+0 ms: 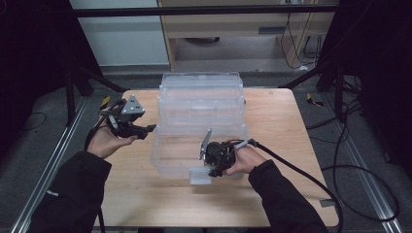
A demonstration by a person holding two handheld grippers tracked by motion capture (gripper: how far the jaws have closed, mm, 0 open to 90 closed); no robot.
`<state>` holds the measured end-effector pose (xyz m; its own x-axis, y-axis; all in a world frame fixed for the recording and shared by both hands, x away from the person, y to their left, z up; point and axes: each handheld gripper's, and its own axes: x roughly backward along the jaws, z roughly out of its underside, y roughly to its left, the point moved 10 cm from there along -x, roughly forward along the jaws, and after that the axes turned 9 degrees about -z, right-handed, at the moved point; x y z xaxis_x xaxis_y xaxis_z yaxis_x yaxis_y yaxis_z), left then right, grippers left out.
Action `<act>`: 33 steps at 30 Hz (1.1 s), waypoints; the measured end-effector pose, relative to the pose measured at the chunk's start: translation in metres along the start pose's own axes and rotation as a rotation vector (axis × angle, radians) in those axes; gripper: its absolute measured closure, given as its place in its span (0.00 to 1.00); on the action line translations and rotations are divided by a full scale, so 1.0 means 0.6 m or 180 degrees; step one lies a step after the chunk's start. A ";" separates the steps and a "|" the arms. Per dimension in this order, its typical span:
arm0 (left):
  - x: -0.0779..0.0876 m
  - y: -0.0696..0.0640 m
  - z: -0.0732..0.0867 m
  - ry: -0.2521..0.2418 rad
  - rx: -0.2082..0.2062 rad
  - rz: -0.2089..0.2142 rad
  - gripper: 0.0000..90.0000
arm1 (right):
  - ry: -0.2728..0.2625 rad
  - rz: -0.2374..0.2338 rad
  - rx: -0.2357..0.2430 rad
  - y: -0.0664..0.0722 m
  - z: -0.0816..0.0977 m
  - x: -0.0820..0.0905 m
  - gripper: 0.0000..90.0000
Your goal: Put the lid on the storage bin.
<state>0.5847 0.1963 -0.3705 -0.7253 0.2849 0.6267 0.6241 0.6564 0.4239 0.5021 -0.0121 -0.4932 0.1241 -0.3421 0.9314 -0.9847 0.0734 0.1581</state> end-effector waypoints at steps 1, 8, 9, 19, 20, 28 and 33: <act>-0.001 -0.001 -0.002 -0.0002 -0.0021 0.0006 0.42 | 0.0000 0.0002 0.0001 0.000 0.000 0.000 0.76; -0.009 -0.006 -0.025 0.0002 -0.0200 0.0050 0.41 | -0.0003 -0.0006 0.0005 0.000 0.000 0.000 0.76; -0.010 -0.006 -0.028 0.0014 -0.0236 0.0054 0.41 | -0.0007 -0.0005 -0.0001 0.001 0.000 0.000 0.76; -0.028 -0.006 -0.057 0.0077 -0.0537 0.0099 0.42 | -0.0016 0.0000 0.0027 0.000 0.000 0.000 0.76; -0.031 -0.006 -0.058 0.0095 -0.0584 0.0100 0.42 | -0.0018 -0.0002 0.0035 0.000 0.000 0.000 0.76; -0.047 -0.004 -0.068 0.0130 -0.0762 0.0109 0.42 | -0.0027 0.0002 0.0037 0.001 0.000 0.000 0.76; -0.059 -0.003 -0.077 0.0179 -0.0918 0.0110 0.42 | -0.0022 0.0015 0.0035 0.001 0.000 0.000 0.76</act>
<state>0.6226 0.1526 -0.3635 -0.6900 0.2592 0.6758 0.7107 0.4191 0.5650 0.5018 -0.0121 -0.4931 0.1185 -0.3482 0.9299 -0.9866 0.0648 0.1500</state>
